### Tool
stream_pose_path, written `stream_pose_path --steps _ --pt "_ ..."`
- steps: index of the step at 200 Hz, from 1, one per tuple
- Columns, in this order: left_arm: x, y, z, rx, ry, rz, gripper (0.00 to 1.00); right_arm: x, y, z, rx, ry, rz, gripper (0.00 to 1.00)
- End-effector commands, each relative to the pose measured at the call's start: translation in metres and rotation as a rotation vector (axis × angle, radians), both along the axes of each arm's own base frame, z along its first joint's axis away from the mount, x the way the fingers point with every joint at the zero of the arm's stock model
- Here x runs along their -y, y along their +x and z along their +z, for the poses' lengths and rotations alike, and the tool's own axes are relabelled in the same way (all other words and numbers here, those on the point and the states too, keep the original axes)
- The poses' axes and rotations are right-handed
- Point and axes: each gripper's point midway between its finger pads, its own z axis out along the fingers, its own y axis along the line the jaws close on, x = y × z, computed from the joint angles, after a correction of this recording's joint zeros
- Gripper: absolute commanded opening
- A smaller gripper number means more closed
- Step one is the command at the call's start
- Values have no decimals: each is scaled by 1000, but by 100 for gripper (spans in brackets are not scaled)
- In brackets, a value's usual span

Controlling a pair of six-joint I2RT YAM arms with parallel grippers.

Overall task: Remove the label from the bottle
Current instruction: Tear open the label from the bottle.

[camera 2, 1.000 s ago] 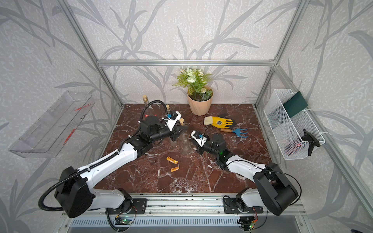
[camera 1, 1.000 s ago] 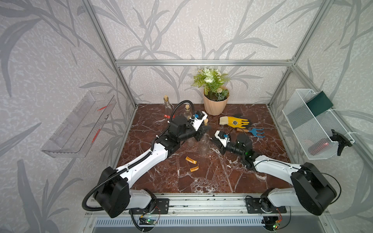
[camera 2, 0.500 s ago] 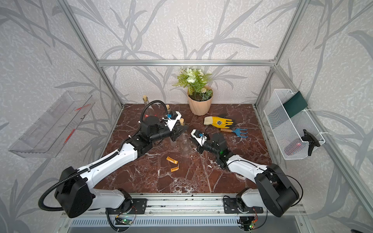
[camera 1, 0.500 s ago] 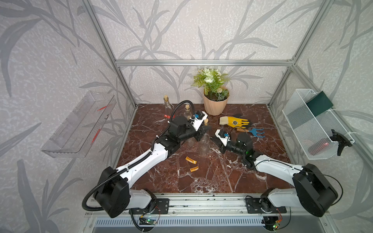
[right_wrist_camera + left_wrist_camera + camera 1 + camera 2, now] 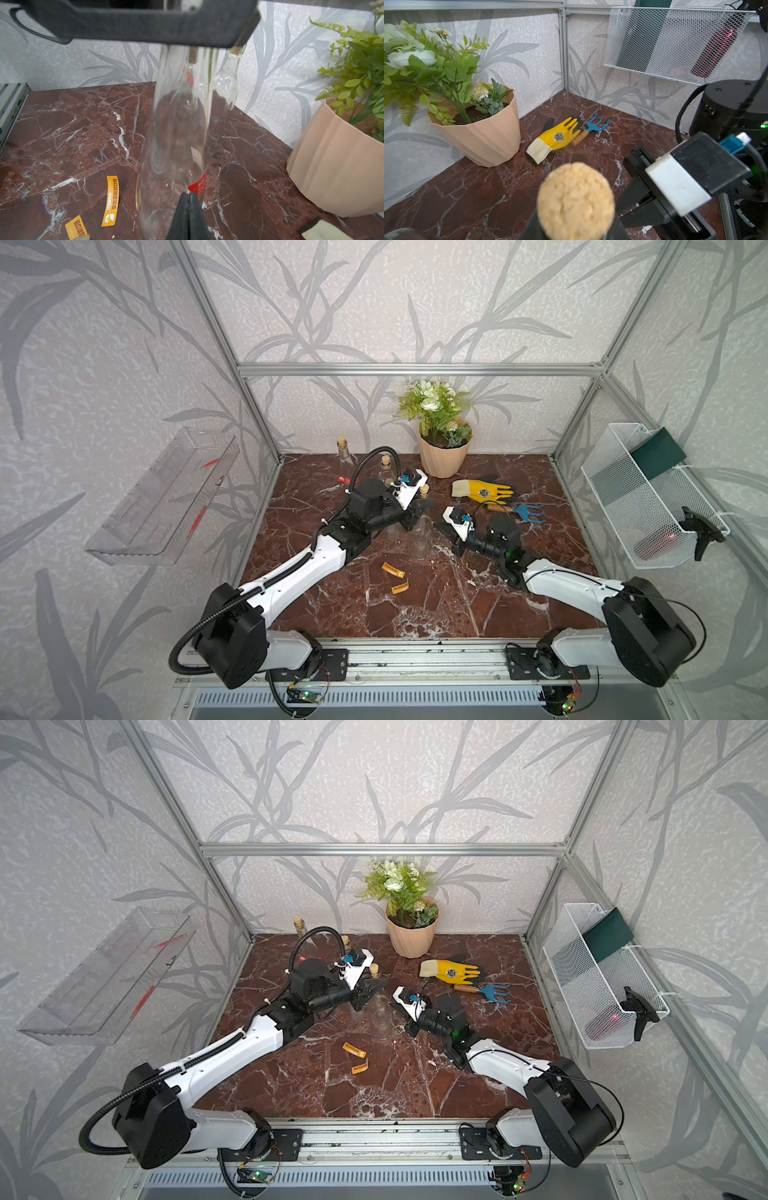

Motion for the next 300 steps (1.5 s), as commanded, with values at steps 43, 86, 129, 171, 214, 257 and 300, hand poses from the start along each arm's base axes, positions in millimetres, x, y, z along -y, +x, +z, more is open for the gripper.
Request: stream_pose_path --steps 43,86,129,171,214,257,300 --pt "-3 -5 -20 -30 50 0 11 3 3 12 23 22 -9 0" --pt "-4 -6 -21 -33 51 0 11 5 5 13 25 22 -25 0" --pt "-4 -5 -20 -31 49 0 11 6 8 13 25 28 -39 0" --pt "-3 -6 -21 -34 50 -1 11 7 11 13 21 32 -50 0" --pt "-3 -6 -22 -33 51 -2 10 7 16 13 18 36 -59 0" --pt "-4 -6 -23 -34 55 2 8 8 21 13 15 36 -77 0" --pt "-5 -6 -22 -30 54 4 8 9 26 12 7 33 -91 0"
